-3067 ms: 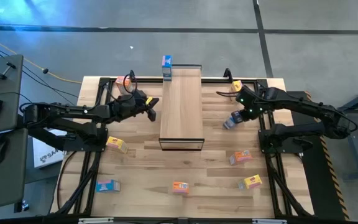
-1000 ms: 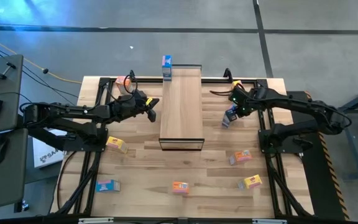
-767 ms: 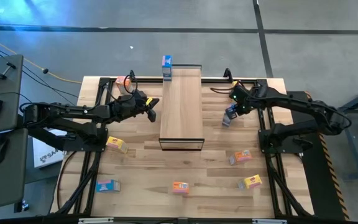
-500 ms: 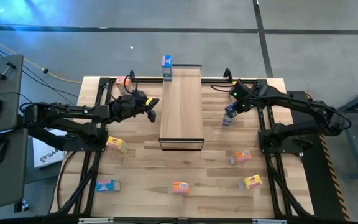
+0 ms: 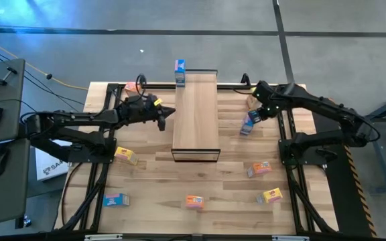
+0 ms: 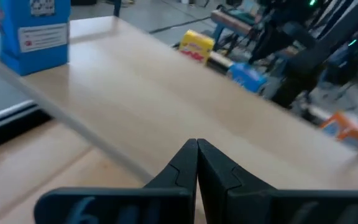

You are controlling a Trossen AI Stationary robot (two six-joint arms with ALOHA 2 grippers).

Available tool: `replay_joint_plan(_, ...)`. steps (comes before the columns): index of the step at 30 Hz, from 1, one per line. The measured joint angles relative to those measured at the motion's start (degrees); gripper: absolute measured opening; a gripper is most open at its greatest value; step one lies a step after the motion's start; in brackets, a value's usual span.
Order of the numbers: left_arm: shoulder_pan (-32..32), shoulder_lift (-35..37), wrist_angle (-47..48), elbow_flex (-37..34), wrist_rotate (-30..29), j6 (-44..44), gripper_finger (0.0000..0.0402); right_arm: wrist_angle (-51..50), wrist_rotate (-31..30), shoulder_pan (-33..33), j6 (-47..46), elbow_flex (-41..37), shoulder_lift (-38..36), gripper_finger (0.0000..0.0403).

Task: Stack cereal on shelf
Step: Put the right blue cereal box on the shelf aligned with the blue cereal box

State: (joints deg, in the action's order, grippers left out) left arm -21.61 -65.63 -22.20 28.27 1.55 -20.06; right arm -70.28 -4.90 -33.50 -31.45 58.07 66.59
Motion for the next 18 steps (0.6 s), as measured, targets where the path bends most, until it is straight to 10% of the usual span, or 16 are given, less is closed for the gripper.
replay_joint_plan(8,-3.73,9.03,7.28,5.71,7.57,-3.19,0.0,-4.29,12.09,2.28,-12.62,10.02,0.0,0.0191)
replay_joint_plan(18,-10.52,23.14,21.18,9.29,9.68,-0.9,0.0027,-4.98,2.2,12.47,-37.07,14.29,6.52,0.0293)
